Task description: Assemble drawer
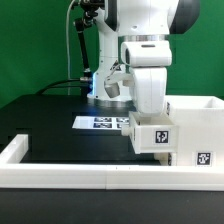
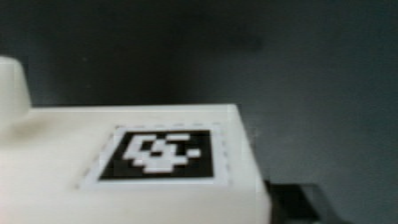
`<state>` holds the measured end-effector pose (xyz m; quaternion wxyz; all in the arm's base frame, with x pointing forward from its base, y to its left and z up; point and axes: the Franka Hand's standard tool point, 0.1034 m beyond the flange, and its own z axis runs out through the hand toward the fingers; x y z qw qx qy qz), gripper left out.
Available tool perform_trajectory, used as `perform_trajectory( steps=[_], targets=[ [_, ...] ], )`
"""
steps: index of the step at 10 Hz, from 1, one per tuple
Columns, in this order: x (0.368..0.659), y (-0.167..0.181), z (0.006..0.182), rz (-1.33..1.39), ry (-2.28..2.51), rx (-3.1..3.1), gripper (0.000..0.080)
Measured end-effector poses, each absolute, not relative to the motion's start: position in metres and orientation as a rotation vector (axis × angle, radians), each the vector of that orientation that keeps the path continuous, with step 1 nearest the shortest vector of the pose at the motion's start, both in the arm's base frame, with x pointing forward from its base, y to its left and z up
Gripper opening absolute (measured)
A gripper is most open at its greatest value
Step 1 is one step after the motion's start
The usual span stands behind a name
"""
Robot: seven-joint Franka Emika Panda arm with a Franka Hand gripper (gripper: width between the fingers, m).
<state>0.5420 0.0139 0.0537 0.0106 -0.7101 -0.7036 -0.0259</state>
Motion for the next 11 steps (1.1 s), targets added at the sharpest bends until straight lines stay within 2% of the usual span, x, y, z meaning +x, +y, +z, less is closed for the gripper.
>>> perform_trajectory(
  steps=[1, 2, 3, 7, 10, 11],
  targets=[
    [0.542, 0.014, 0.055, -0.081, -2.196, -2.217, 0.0359],
    [0.544, 0.014, 0.058, -0.086, -2.2, -2.219, 0.0541],
    [0.545, 0.014, 0.062, -0.09, -2.203, -2.223, 0.0615],
    [0.555, 0.008, 0.084, -0.06, -2.2, -2.231, 0.0648],
    [0.581, -0.007, 0.107, -0.026, -2.213, -2.211, 0.0649],
    [0.589, -0.018, 0.105, -0.023, -2.251, -2.164, 0.0649]
  ],
)
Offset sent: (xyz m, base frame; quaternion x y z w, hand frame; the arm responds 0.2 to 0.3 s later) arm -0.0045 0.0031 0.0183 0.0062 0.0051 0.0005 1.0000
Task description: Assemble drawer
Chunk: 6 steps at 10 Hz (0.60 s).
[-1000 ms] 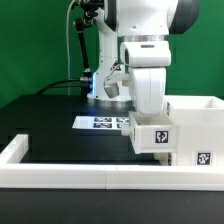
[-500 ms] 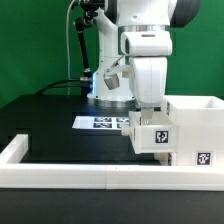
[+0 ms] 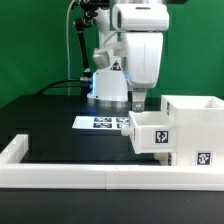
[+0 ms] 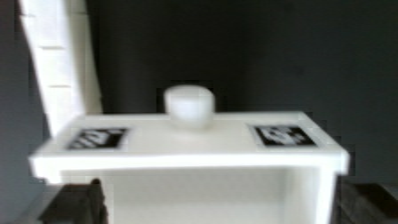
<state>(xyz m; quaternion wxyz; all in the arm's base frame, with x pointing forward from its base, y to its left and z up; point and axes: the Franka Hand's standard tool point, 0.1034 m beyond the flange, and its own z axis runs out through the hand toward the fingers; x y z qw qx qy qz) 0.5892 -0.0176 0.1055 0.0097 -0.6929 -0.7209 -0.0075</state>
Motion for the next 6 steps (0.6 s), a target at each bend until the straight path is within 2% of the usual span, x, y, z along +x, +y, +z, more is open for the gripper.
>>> perform_trajectory(
  steps=[2, 6],
  targets=[
    [0.5996, -0.0314, 0.0958, 0.013, -2.24, -2.124, 0.0649],
    [0.599, -0.0329, 0.0942, 0.013, -2.197, -2.165, 0.0649]
  ],
)
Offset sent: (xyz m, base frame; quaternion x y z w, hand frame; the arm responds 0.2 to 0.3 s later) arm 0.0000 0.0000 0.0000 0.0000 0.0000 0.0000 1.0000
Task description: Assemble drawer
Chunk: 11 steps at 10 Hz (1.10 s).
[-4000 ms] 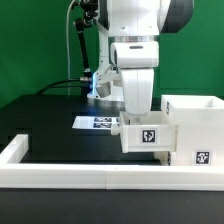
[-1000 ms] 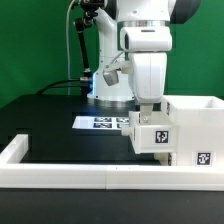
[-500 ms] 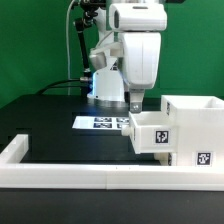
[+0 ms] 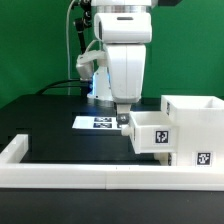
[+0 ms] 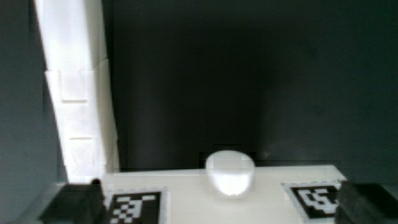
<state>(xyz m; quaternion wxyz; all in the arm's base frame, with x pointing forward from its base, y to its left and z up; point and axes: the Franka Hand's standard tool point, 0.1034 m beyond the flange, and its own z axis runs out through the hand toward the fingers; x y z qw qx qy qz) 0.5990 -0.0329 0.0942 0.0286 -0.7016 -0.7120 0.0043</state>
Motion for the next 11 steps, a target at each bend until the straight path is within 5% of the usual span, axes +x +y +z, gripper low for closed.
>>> perform_trajectory(
  steps=[6, 11],
  targets=[
    [0.584, -0.056, 0.062, -0.209, -2.065, -2.032, 0.0649],
    [0.585, -0.019, 0.057, -0.198, -2.028, -2.041, 0.0649]
  ],
)
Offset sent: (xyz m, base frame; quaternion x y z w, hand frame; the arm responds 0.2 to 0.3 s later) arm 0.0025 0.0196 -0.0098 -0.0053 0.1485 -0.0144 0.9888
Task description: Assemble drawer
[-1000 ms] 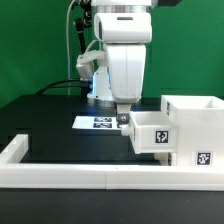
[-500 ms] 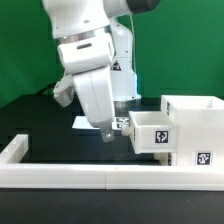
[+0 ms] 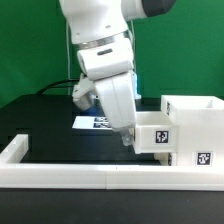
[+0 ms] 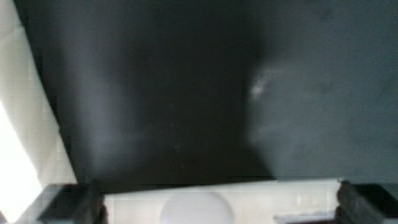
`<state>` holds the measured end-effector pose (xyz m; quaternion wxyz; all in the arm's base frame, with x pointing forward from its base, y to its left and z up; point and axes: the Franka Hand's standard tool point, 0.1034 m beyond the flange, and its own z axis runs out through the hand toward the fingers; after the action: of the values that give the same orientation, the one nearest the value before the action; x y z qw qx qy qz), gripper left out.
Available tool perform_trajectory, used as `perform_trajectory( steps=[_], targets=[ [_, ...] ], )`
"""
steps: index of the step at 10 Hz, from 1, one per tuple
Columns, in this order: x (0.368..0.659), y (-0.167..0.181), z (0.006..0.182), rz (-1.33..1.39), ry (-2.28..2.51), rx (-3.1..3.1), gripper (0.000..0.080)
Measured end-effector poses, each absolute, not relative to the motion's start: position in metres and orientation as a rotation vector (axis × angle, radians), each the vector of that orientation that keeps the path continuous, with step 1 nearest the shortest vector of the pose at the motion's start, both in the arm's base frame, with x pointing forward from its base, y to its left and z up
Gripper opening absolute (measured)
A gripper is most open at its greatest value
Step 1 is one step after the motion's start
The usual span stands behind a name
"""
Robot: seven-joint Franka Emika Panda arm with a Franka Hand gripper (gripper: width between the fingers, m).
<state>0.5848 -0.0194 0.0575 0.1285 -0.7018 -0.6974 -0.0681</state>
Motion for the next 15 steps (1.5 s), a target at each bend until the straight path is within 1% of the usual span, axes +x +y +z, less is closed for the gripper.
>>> perform_trajectory(
  steps=[5, 14, 15],
  targets=[
    [0.586, 0.017, 0.058, -0.15, -1.983, -2.079, 0.0649],
    [0.586, 0.015, 0.055, -0.118, -1.979, -2.133, 0.0649],
    [0.588, 0.013, 0.056, -0.138, -2.055, -2.072, 0.0649]
  ],
)
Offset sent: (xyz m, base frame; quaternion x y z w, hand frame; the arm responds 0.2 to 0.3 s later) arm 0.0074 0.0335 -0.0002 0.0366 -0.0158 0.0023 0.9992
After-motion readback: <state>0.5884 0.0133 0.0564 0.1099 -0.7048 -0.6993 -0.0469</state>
